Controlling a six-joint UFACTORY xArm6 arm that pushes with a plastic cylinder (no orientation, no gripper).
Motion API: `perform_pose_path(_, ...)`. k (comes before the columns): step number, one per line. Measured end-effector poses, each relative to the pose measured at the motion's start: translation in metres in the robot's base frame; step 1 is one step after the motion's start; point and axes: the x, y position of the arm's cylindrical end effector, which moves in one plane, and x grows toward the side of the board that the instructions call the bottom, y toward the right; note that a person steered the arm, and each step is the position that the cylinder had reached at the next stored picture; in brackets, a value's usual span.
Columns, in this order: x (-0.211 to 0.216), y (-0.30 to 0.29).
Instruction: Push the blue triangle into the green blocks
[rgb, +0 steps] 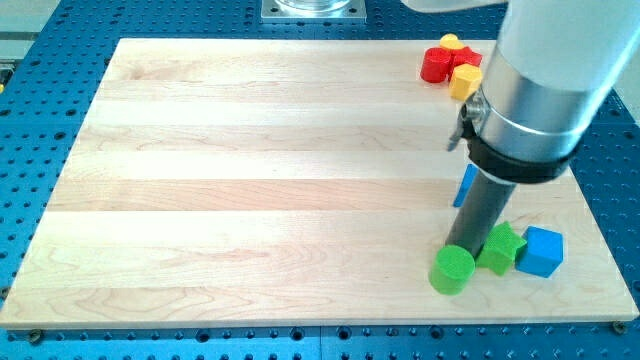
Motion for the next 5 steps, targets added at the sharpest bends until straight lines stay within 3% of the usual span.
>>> perform_pose_path(1, -0.019, -0.014)
perform_pose_path(3, -0.108, -0.012)
perform_pose_path(4, -0.108, 0.049)
perform_pose_path(5, -0.051, 0.018)
